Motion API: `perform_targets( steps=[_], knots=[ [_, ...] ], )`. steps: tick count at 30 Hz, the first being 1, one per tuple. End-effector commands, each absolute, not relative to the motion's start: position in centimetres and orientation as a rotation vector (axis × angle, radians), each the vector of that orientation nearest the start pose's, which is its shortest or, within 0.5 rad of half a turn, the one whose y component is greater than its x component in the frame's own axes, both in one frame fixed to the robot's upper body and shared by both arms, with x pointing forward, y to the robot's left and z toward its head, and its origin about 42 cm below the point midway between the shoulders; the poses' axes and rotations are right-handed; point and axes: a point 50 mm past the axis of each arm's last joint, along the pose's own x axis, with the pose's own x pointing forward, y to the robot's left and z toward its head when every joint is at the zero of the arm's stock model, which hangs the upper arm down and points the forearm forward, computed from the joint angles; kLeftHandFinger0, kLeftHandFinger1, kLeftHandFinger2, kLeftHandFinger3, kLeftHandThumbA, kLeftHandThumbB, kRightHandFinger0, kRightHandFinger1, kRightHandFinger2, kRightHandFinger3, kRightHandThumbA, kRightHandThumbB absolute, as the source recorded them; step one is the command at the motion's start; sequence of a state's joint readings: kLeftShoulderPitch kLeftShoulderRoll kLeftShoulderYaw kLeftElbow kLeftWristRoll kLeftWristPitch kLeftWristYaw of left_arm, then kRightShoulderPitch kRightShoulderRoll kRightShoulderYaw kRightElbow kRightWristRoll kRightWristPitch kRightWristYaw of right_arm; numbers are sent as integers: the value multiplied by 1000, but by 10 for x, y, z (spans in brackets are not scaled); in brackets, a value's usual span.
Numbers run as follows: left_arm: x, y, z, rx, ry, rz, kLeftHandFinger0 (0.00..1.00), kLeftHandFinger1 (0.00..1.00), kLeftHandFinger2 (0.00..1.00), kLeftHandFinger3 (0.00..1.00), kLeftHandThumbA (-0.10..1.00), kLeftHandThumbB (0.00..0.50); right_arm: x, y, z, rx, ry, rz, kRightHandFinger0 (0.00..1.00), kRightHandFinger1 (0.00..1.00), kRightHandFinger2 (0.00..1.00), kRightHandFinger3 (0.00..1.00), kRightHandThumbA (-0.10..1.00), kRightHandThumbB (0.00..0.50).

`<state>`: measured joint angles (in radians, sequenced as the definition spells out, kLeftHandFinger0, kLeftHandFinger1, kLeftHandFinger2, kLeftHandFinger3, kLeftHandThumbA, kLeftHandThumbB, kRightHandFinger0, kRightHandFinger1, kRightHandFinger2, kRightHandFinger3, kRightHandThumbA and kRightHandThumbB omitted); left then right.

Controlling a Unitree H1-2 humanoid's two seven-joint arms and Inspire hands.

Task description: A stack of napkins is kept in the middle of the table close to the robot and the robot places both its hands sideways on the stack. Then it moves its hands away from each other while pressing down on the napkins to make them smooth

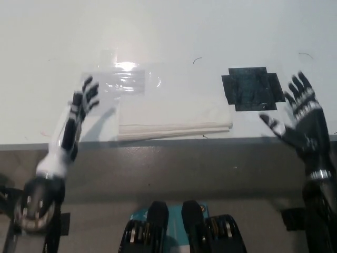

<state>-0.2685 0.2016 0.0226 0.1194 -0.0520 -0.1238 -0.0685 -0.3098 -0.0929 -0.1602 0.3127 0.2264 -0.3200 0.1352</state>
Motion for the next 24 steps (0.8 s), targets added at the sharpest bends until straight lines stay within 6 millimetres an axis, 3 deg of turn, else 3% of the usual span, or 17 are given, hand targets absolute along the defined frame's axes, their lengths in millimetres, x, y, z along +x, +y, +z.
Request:
perform_targets(
  steps=[1,2,4,5,6,8,9,11,12,14,19,21,24],
  knots=[
    [164,236,236,272,-738,-177,1000,1000,1000,1000,1000,166,170,-225,238,-11,-826,258,1000,1000,1000,1000,1000,241],
    [162,237,230,273,-726,-175,1000,1000,1000,1000,1000,157,169,-224,233,-6,-804,263,1000,1000,1000,1000,1000,238],
    [154,240,197,298,-641,-140,1000,1000,1000,1000,1000,150,169,-220,204,5,-719,240,1000,1000,1000,1000,1000,216],
    [150,241,186,287,-595,-135,1000,1000,1000,1000,1000,159,169,-218,193,10,-677,231,1000,1000,1000,1000,1000,228],
    [142,241,173,257,-495,-124,1000,1000,1000,1000,1000,223,166,-216,179,8,-604,201,1000,1000,1000,1000,1000,255],
    [134,240,160,233,-421,-111,1000,1000,1000,1000,1000,215,162,-215,166,-14,-533,179,1000,1000,1000,1000,1000,269],
    [128,240,141,220,-378,-109,1000,1000,1000,1000,1000,149,164,-214,145,23,-475,152,1000,1000,1000,1000,1000,257],
    [126,241,126,227,-333,-110,1000,1000,1000,1000,1000,123,167,-213,131,59,-432,138,1000,1000,1000,1000,1000,244],
    [127,241,116,256,-301,-97,1000,1000,1000,1000,1000,162,169,-214,122,64,-400,127,1000,1000,1000,1000,1000,267],
    [125,242,93,300,-219,-90,1000,1000,1000,1000,1000,179,171,-215,103,72,-326,95,1000,1000,1000,1000,1000,276],
    [128,244,79,275,-174,-70,1000,1000,1000,1000,1000,215,177,-219,90,55,-292,88,1000,1000,1000,1000,1000,267],
    [117,243,80,272,-161,-64,1000,1000,1000,1000,1000,218,168,-220,85,63,-267,80,1000,1000,1000,1000,1000,284],
    [93,247,81,261,-121,-59,1000,1000,1000,1000,1000,212,141,-220,81,80,-218,68,1000,1000,1000,1000,1000,253]
  ],
)
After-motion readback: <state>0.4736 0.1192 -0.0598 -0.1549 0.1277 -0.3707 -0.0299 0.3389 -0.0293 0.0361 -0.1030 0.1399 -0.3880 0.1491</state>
